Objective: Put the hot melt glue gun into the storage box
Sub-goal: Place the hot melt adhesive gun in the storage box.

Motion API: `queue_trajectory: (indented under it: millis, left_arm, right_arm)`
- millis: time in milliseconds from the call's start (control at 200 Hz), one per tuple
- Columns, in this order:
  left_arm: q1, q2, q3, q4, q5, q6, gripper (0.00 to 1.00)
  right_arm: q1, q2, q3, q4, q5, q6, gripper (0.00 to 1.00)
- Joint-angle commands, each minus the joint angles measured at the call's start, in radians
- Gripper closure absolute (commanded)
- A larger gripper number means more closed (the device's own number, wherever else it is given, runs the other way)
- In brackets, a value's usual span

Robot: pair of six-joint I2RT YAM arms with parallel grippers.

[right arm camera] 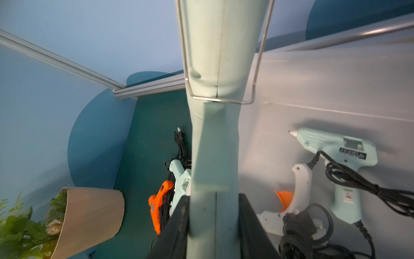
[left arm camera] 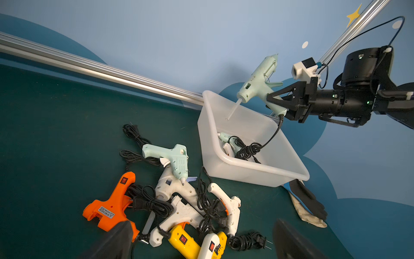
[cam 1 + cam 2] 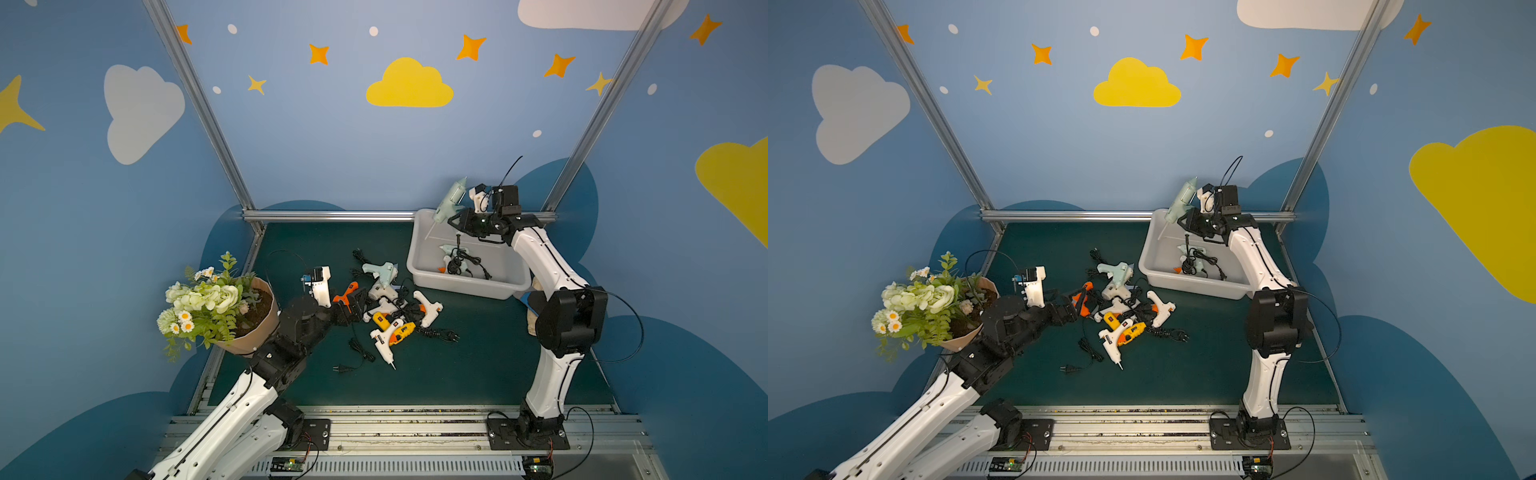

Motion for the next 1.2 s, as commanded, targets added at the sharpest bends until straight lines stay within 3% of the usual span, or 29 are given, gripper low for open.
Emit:
queue_trajectory:
  millis: [0,436,896,1197]
  left_arm:
    - [-0.001,-0.019,-0.007,-0.034,-0.034,0.004,0.0]
    - [0.0,-0.078,-0.013,-0.103,-0.084,0.002,0.0]
    - [0.002,-0.068,-0.004,-0.121,-0.11,0.004,0.0]
    - [0.001,-0.076,-0.002,-0.165,-0.124,-0.015,0.0]
  right_arm:
    - [-0.019,0.046,0.071,-0.099,-0.105,-0.029,1.0]
    - [-0.043,0.29,0.264,-0.27,-0.248,-0.102,1.0]
    - [-0.06,0.431,0.307,-0.321,-0.258,-0.104,1.0]
    - [-0.065,0.46,0.307,-0.33,-0.17,-0.104,0.79]
